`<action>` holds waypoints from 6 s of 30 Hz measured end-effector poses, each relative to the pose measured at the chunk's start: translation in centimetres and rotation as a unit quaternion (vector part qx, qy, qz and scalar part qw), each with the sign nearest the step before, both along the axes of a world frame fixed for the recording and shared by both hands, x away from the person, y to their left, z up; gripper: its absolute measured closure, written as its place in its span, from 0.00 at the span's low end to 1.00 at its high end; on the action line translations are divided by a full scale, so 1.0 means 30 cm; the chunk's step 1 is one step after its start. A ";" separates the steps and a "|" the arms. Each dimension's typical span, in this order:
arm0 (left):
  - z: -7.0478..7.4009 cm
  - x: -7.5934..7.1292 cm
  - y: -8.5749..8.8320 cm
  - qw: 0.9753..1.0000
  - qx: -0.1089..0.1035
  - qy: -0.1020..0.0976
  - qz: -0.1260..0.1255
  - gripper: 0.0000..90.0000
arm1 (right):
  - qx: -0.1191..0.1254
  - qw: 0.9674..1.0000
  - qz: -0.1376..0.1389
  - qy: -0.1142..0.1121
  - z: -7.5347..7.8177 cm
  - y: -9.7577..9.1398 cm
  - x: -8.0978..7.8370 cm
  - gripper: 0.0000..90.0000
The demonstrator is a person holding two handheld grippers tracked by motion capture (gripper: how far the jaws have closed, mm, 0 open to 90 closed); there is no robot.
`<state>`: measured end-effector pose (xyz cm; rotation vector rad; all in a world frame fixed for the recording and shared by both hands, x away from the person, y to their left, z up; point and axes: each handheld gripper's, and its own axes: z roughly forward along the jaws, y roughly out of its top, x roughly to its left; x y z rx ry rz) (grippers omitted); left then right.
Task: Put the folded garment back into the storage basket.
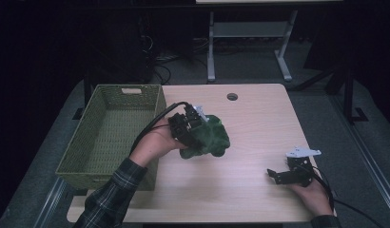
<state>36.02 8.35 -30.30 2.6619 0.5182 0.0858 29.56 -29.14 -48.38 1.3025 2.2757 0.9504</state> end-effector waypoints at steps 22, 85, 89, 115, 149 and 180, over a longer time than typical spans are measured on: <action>0.113 0.042 0.302 0.994 -0.004 -0.027 0.101 0.74 | 0.000 1.000 -0.002 0.001 0.000 0.001 0.000 0.01; -0.357 0.176 0.736 0.942 0.060 0.054 0.325 0.37 | 0.000 1.000 -0.006 0.001 0.000 0.004 -0.002 0.01; -0.334 0.172 0.747 0.943 0.054 0.036 0.327 0.25 | 0.000 1.000 -0.006 0.001 0.000 0.004 -0.002 0.01; -0.009 0.073 0.611 0.962 -0.057 -0.057 0.262 0.19 | 0.001 1.000 -0.006 0.001 0.000 0.004 -0.002 0.01; -0.074 -0.009 0.067 0.981 -0.132 -0.062 0.125 0.19 | 0.001 1.000 -0.008 -0.001 0.000 0.004 -0.004 0.01; -0.532 -0.090 -0.061 0.990 -0.068 -0.060 0.110 0.17 | 0.001 1.000 -0.007 -0.001 0.000 0.004 -0.004 0.01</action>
